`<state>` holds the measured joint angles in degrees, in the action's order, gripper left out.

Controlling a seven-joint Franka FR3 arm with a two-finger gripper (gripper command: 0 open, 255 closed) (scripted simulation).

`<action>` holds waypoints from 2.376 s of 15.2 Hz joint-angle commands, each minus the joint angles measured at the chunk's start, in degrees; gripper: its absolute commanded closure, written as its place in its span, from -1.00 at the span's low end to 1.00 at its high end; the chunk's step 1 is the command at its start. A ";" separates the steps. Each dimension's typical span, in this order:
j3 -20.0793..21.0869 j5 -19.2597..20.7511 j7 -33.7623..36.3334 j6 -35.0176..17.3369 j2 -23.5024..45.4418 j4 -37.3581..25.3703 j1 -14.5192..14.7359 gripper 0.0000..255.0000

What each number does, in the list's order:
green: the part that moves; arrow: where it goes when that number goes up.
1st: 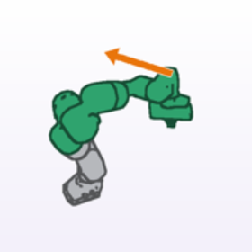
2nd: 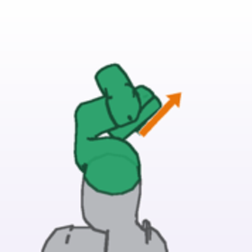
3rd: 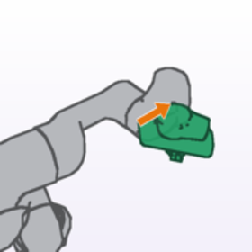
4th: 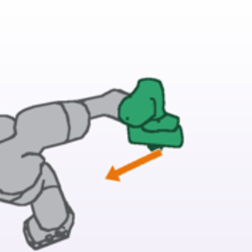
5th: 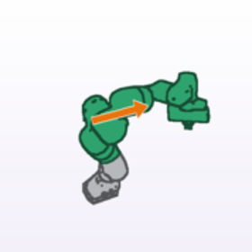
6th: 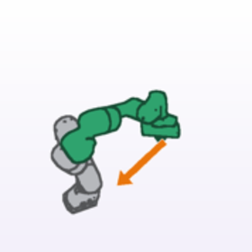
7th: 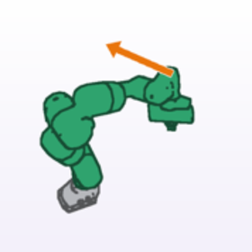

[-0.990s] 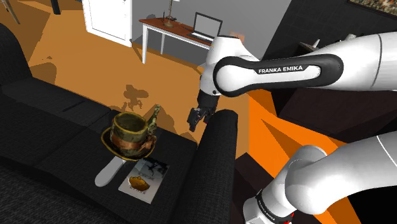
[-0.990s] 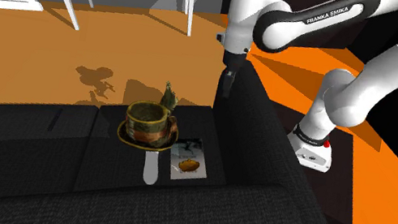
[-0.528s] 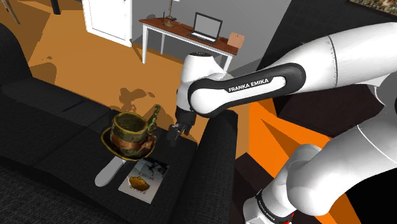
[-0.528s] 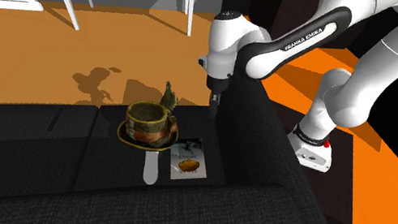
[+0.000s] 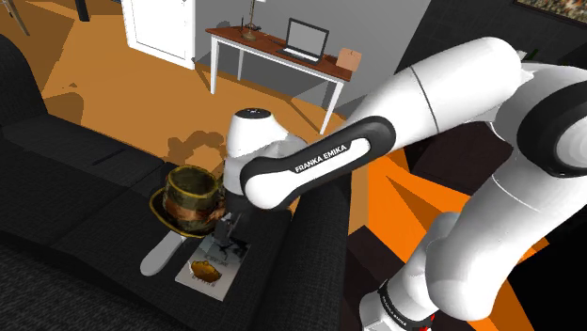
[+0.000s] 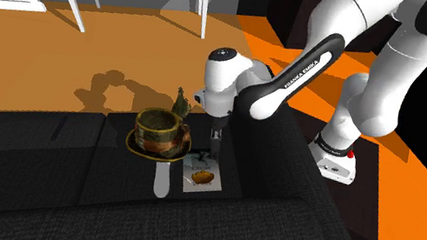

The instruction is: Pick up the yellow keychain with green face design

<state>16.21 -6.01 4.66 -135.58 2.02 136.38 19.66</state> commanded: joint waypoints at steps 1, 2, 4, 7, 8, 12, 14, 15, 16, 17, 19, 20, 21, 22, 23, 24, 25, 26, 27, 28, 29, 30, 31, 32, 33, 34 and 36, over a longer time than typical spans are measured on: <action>0.97 1.34 0.81 -2.15 3.94 -1.72 1.14 -1.00; 1.33 2.11 1.24 -3.04 5.84 -2.65 1.75 -1.00; 1.90 3.81 2.16 -4.66 9.63 -4.66 3.08 -1.00; 2.27 6.06 3.31 -6.37 14.30 -7.38 4.98 -1.00; 2.12 6.33 3.45 -7.05 14.96 -7.34 5.11 -1.00; 1.48 7.45 4.05 -9.70 17.69 -7.33 5.60 -1.00; 1.12 8.02 4.34 -10.99 19.10 -7.40 5.88 -1.00; 1.01 8.18 4.43 -11.36 19.50 -7.43 5.96 -1.00; 1.00 8.18 4.43 -11.36 19.50 -7.42 5.97 -1.00; 0.99 8.19 4.41 -11.42 19.53 -7.39 5.95 1.00; 1.00 8.19 4.43 -11.46 19.52 -7.35 5.97 1.00; 1.00 8.19 4.43 -11.45 19.51 -7.35 5.97 1.00; 1.00 8.19 4.44 -11.45 19.53 -7.36 5.98 1.00; 0.99 8.20 4.44 -11.46 19.55 -7.37 5.98 1.00; 1.01 8.19 4.45 -11.47 19.51 -7.32 5.99 1.00; 1.00 8.20 4.46 -11.51 19.53 -7.30 6.00 1.00; 1.01 8.19 4.47 -11.49 19.51 -7.31 6.00 1.00; 1.00 8.18 4.42 -11.36 19.50 -7.43 5.97 1.00; 1.19 7.90 4.28 -10.72 18.79 -7.37 5.82 1.00; 1.38 7.62 4.13 -10.07 18.09 -7.34 5.67 1.00; 1.56 7.34 3.98 -9.42 17.40 -7.32 5.53 1.00; 1.73 7.06 3.84 -8.77 16.71 -7.31 5.40 1.00; 1.90 6.78 3.69 -8.10 16.03 -7.31 5.27 1.00; 2.05 6.50 3.55 -7.44 15.35 -7.33 5.15 1.00; 2.20 6.22 3.40 -6.76 14.68 -7.36 5.04 1.00; 2.34 5.95 3.26 -6.08 14.02 -7.40 4.93 1.00; 2.59 5.41 2.98 -4.71 12.72 -7.52 4.72 1.00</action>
<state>18.68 -0.27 7.91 -141.16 15.48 128.98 24.58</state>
